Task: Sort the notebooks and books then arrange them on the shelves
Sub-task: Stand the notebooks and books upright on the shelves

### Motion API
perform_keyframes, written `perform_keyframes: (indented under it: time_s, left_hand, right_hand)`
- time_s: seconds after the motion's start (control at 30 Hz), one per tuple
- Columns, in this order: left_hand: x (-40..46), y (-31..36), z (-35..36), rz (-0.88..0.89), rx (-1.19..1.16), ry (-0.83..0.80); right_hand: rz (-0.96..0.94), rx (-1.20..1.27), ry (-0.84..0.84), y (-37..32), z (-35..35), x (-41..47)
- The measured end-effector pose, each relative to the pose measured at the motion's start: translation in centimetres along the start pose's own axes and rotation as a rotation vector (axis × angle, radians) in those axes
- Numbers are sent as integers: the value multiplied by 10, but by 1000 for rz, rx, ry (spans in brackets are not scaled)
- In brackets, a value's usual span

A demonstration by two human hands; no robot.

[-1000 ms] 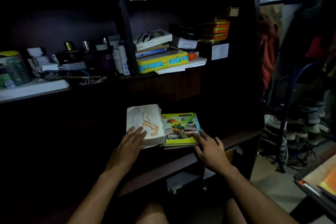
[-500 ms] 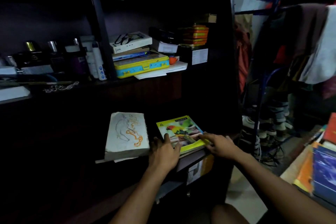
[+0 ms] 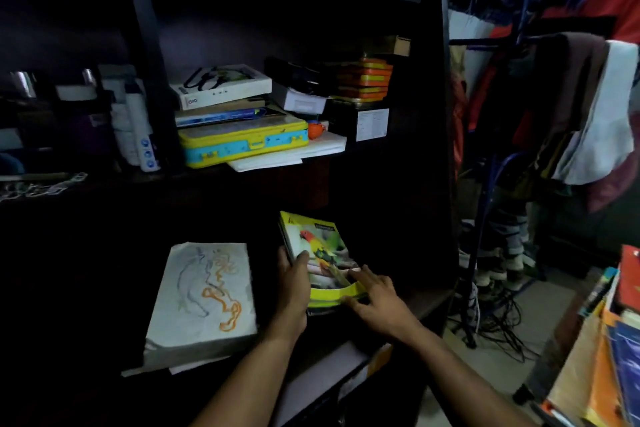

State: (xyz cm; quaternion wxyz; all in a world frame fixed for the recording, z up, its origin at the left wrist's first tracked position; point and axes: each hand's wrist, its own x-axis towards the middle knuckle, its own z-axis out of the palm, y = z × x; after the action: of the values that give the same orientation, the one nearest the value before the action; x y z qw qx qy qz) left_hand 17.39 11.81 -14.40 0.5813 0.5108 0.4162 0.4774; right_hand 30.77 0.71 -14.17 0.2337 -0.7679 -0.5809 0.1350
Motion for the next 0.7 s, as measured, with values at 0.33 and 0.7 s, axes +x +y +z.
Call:
perform_keyframes:
  time_s: [0.33,0.7]
  left_hand:
    - [8,9,5,435,-27,296]
    - [1,4,8,394,71,-126]
  right_hand:
    - [-270,304,262,-36,37,15]
    - [-307,616,239,-32,32,18]
